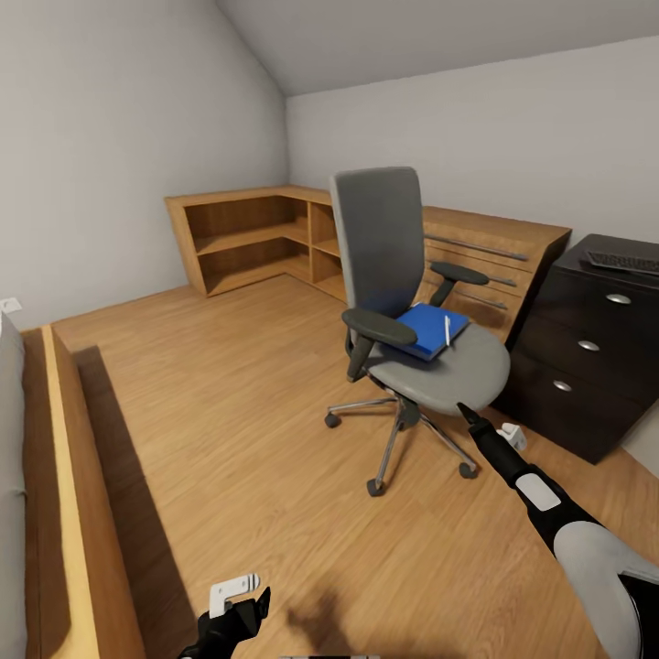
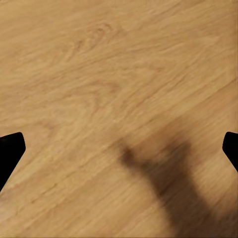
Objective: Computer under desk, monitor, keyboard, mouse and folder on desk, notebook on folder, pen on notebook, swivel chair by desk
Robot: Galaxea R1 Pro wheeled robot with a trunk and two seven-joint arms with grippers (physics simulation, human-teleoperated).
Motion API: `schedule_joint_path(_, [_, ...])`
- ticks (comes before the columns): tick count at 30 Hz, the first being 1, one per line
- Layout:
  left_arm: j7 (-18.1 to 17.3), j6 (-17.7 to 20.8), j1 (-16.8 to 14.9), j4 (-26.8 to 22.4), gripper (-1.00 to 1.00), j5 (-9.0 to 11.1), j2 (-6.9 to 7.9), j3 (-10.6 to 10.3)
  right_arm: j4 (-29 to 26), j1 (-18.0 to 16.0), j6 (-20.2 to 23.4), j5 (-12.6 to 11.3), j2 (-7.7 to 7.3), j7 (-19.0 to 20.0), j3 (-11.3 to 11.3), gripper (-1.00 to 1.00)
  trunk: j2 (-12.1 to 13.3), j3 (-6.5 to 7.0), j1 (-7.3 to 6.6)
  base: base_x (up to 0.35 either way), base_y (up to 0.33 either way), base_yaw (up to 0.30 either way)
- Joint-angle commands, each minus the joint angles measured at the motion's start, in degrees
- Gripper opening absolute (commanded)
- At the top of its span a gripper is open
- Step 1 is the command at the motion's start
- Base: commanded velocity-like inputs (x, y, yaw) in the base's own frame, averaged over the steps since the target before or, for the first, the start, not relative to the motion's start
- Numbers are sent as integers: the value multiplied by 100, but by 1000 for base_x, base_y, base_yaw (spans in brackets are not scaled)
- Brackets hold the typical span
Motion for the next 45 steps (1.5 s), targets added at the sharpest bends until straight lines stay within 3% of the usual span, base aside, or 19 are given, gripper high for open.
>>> schedule_joint_path(1, [32, 26, -1, -11, 100, 59, 2, -13, 3, -3, 52, -55, 0, 24, -12, 100, -2, -5, -1, 24, -21, 0])
schedule_joint_path(37, [31, 26, -1, -11, 100, 57, 2, -13, 4, -3, -90, -37, 0, 24, -10, 100, -2, -5, -1, 23, -2, 0])
schedule_joint_path(45, [31, 25, -1, -11, 100, 51, 2, -13, 4, -3, -102, -37, 0, 24, -11, 100, -2, -5, -1, 187, 61, 0])
